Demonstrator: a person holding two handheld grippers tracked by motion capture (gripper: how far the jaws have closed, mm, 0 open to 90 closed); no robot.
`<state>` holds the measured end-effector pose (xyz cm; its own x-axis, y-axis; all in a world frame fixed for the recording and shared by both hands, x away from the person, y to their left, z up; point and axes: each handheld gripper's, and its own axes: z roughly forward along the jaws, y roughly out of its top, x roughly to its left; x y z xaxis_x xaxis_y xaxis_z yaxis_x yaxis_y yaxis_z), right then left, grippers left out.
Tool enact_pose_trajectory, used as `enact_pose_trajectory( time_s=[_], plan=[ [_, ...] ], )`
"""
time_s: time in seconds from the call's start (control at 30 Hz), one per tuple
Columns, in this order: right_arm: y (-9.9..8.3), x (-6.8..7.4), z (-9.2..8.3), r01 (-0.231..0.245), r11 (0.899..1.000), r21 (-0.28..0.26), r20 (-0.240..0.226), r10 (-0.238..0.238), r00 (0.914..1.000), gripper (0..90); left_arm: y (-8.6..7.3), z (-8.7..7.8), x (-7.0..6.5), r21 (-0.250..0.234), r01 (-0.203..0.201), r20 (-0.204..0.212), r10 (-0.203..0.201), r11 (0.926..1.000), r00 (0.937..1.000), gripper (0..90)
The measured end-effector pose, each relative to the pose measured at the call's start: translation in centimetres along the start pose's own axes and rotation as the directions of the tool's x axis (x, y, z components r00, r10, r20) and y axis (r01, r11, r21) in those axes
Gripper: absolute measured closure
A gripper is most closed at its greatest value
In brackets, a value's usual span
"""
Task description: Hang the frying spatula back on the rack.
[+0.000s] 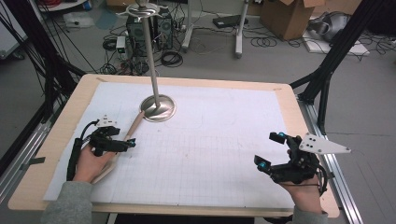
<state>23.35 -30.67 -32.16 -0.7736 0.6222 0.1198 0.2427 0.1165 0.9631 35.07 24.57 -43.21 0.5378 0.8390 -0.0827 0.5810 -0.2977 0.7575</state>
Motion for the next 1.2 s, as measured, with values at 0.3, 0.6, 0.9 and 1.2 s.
enact_pose_trajectory(
  time_s=[0.3,0.6,0.9,1.2],
  plan=[
    [0.0,0.0,0.0,-0.001,1.000,0.000,-0.002,0.001,1.0000,1.3,-0.1,0.2,0.0,0.034,0.007,0.030,-0.008,0.9994,0.9995,17.2],
    [-0.1,0.0,0.2,-0.001,1.000,0.008,-0.004,0.001,1.0000,1.3,-0.3,0.7,-0.1,0.080,-0.005,0.043,0.002,0.9968,0.9991,16.4],
    [-0.1,0.0,0.3,0.003,1.000,0.008,-0.008,-0.003,1.0000,1.3,-0.3,0.9,-0.3,0.104,-0.023,0.024,0.021,0.9943,0.9995,19.5],
    [-0.1,0.0,0.4,0.003,1.000,0.015,-0.009,-0.003,1.0000,1.3,-0.3,0.7,-0.4,0.101,-0.034,-0.008,0.035,0.9943,0.9994,31.1]
  ],
)
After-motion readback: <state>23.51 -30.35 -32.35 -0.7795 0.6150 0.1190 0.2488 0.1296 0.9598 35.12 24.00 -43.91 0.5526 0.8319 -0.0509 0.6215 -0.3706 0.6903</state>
